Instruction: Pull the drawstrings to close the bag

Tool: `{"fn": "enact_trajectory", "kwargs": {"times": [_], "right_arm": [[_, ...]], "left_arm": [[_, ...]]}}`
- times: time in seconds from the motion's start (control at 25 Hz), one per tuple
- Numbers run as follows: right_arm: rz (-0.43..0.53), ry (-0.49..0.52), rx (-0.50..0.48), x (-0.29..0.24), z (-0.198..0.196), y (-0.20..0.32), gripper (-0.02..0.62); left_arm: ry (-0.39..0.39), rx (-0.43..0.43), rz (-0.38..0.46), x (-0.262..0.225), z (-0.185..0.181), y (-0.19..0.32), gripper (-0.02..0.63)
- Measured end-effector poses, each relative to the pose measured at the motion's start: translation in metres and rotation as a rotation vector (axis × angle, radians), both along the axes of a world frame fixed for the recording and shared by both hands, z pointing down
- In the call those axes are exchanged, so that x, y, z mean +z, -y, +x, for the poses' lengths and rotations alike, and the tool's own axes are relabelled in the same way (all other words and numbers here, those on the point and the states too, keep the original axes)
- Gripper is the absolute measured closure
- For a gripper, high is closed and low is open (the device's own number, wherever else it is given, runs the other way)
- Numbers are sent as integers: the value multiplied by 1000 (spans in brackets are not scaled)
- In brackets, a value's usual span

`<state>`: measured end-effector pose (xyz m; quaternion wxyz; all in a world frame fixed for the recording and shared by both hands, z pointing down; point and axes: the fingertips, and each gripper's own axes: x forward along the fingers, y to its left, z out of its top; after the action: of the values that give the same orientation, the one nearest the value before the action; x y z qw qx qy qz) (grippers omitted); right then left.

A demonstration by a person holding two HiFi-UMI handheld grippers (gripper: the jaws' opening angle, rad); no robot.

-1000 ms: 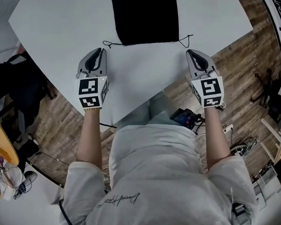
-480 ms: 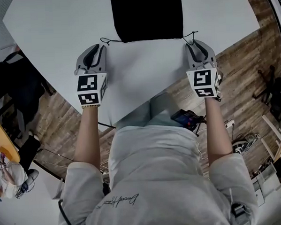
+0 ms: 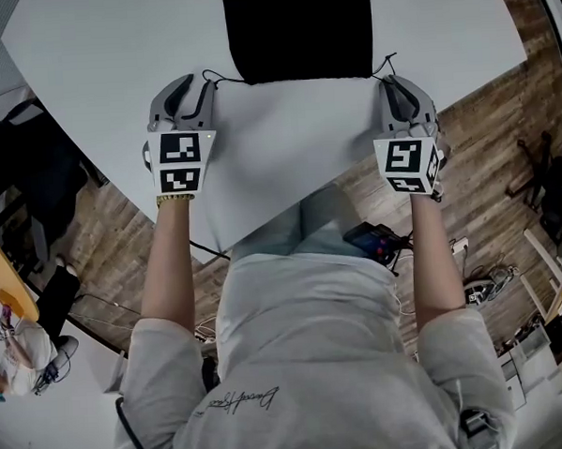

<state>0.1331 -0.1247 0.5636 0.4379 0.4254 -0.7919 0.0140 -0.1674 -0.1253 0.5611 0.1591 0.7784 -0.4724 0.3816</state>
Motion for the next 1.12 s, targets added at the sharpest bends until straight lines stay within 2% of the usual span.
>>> {"fn": "enact_trajectory", "kwargs": {"times": [0.12,0.32,0.6,0.92,1.04,1.12], "right_arm": [[-7,7,-6,0,-2,-2,530],[-12,25,-13,-5,-5,-4,529],[-18,38,-3,-6,-6,-4,531],[-33,50,-14,-3,-8,-6,530],[-40,59,-31,-5,-11,-5,529],[-47,64,-38,-5,-11,-6,529]], "left_arm": [[17,29,8,-1,0,5,480],[-9,63,18,-11,3,9,471],[33,218,-8,-7,9,9,453],[9,421,-125,0,26,2,431],[-19,514,-201,3,34,-10,423],[-13,542,-223,5,34,-14,421]]}}
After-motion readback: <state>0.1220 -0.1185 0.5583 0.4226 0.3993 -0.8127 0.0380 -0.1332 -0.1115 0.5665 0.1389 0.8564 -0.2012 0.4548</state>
